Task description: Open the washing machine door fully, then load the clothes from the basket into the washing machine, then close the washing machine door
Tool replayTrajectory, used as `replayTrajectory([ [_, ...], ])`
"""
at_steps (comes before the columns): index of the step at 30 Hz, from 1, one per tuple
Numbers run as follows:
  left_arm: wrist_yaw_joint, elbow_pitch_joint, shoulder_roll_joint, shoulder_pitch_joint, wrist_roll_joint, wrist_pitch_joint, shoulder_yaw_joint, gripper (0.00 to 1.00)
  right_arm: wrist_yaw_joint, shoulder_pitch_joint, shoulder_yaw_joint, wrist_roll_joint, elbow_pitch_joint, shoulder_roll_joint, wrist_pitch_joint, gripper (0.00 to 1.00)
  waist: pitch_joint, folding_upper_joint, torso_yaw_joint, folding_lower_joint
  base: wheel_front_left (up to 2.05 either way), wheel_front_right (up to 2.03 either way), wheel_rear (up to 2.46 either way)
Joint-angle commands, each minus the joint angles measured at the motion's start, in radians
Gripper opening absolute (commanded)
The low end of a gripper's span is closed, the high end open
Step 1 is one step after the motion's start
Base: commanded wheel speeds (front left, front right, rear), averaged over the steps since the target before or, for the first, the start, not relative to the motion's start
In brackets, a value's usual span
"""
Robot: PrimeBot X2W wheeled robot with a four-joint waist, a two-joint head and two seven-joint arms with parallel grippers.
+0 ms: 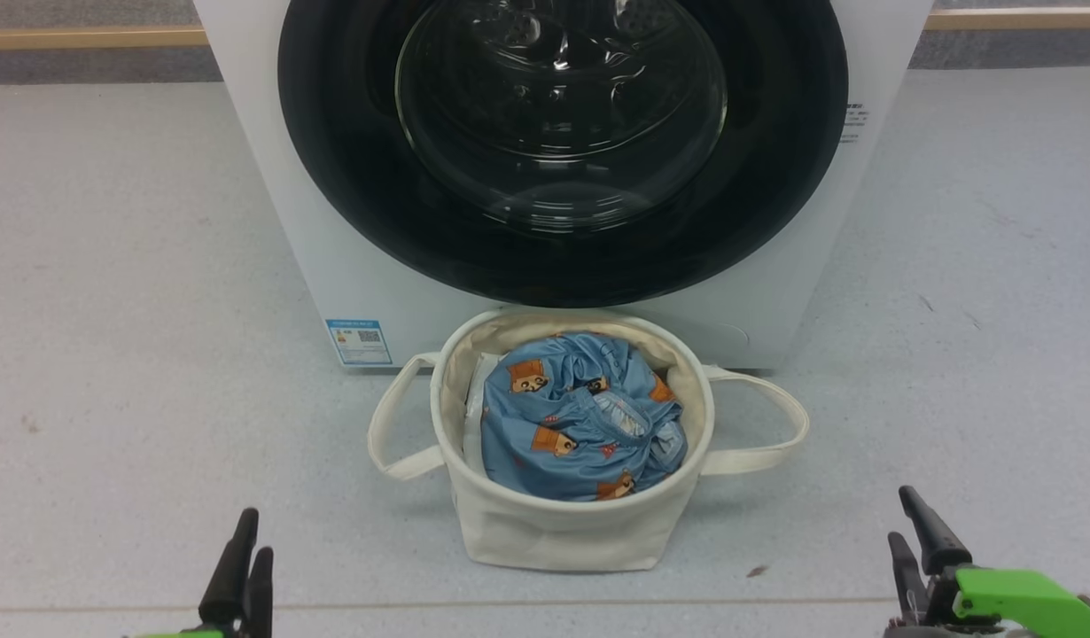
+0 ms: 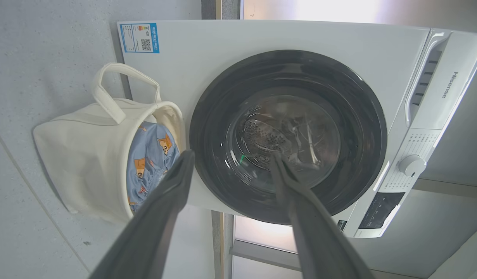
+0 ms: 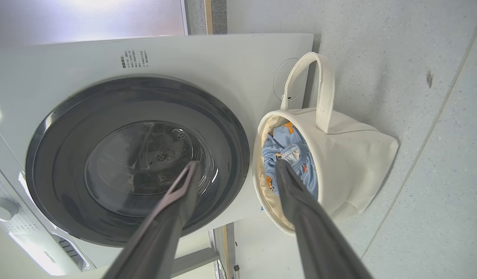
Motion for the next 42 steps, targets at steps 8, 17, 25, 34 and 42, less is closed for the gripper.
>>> replayTrajectory([
  [8, 0.004, -0.019, 0.013, -0.072, -0.006, -0.010, 0.019, 1.00, 0.000, -0.066, -0.030, -0.037, -0.028, 0.004, -0.010, 1.00, -0.001, 0.0000, 0.006, -0.0006, 0.00, 0.00, 0.00],
  [17, -0.006, -0.015, 0.029, -0.094, 0.025, -0.030, 0.018, 1.00, 0.000, -0.088, -0.041, -0.066, -0.032, 0.012, -0.014, 1.00, -0.001, 0.0000, 0.010, -0.0006, 0.00, 0.00, 0.00],
  [25, -0.019, -0.021, 0.061, -0.109, 0.114, -0.066, -0.022, 1.00, 0.000, -0.108, -0.022, -0.158, -0.048, -0.001, -0.023, 1.00, -0.003, 0.0000, 0.013, -0.0006, 0.00, 0.00, 0.00],
  [34, -0.001, -0.022, 0.124, -0.124, 0.352, -0.116, -0.116, 1.00, 0.000, -0.129, 0.005, -0.442, -0.067, -0.005, -0.031, 1.00, -0.002, 0.0000, 0.019, -0.0006, 0.00, 0.00, 0.00],
  [42, 0.013, -0.029, 0.134, -0.135, 0.472, -0.137, -0.129, 1.00, 0.000, -0.138, 0.027, -0.608, -0.071, 0.001, -0.036, 1.00, -0.002, 0.0000, 0.024, -0.0006, 0.00, 0.00, 0.00],
])
